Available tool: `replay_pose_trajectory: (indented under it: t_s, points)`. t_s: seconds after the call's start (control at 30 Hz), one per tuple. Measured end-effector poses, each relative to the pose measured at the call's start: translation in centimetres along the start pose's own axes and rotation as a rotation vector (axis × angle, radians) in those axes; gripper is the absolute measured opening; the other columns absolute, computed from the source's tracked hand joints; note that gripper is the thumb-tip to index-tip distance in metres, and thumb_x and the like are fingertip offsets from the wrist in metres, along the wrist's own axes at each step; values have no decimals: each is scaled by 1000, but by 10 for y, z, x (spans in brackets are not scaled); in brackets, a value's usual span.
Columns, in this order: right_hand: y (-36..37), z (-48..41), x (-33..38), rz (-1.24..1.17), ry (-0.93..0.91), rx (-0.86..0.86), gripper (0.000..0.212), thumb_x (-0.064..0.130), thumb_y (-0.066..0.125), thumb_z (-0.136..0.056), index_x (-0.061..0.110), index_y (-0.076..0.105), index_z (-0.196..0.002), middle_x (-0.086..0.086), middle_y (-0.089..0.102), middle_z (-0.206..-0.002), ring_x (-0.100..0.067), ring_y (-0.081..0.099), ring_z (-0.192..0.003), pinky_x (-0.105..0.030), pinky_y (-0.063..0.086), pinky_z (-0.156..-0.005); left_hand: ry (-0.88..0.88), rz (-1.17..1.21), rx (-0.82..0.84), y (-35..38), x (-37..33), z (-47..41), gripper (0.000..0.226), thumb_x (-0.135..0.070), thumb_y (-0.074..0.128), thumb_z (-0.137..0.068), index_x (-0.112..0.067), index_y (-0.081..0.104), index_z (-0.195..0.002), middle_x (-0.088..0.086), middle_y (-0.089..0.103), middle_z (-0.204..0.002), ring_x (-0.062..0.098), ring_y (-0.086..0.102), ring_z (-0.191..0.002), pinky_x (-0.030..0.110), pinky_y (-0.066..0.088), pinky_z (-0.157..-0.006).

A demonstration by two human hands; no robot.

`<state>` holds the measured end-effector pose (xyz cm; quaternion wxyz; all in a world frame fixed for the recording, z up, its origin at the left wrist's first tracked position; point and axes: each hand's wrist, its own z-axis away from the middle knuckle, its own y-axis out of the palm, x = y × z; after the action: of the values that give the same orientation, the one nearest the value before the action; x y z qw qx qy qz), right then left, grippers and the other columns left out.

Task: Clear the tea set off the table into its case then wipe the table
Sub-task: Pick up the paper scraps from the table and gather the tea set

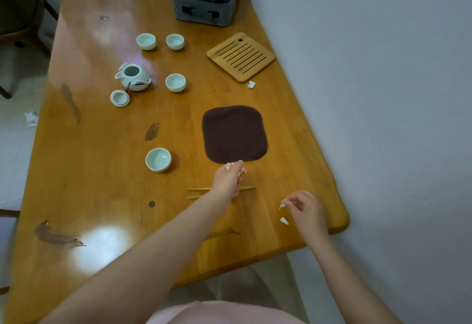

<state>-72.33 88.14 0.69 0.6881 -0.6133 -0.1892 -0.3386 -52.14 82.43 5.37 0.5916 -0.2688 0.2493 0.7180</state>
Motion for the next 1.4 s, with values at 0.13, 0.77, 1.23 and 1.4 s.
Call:
replay_pose_trajectory:
  t_s: [0.13,0.77,1.23,1.4]
  points:
    - [1,20,-15,29,-6,-3,4,9,75,-80,11,73,-77,6,60,-85,-9,59,-76,-25,48,-72,-24,13,26,18,9,10,23,-37,51,-96,-15,59,-98,0,48,-74,11,40,-57,33,48,-75]
    - [27,19,-5,201,-70,38,20,16,64,-91,15,70,-111,2,68,-101,-13,61,-94,-25,51,-79,38,-19,-69,13,16,22,23,-36,50,-98,-17,62,-99,3,54,-83,12,46,-69,37,49,-85]
    - [37,-177,110,-156,-19,-139,13,15,62,-92,12,71,-102,0,67,-100,-9,58,-84,-8,39,-62,373,-191,-100,-4,-105,-15,30,-29,48,-97,-15,56,-72,-2,44,-60,10,38,-54,23,30,-51]
    - [47,-255,137,-112,-27,-125,20,15,62,-93,13,66,-113,-2,67,-104,-15,63,-93,-19,48,-74,373,-98,-155,-16,-138,-42,28,-30,50,-97,-14,57,-76,-1,43,-63,9,36,-55,22,29,-50]
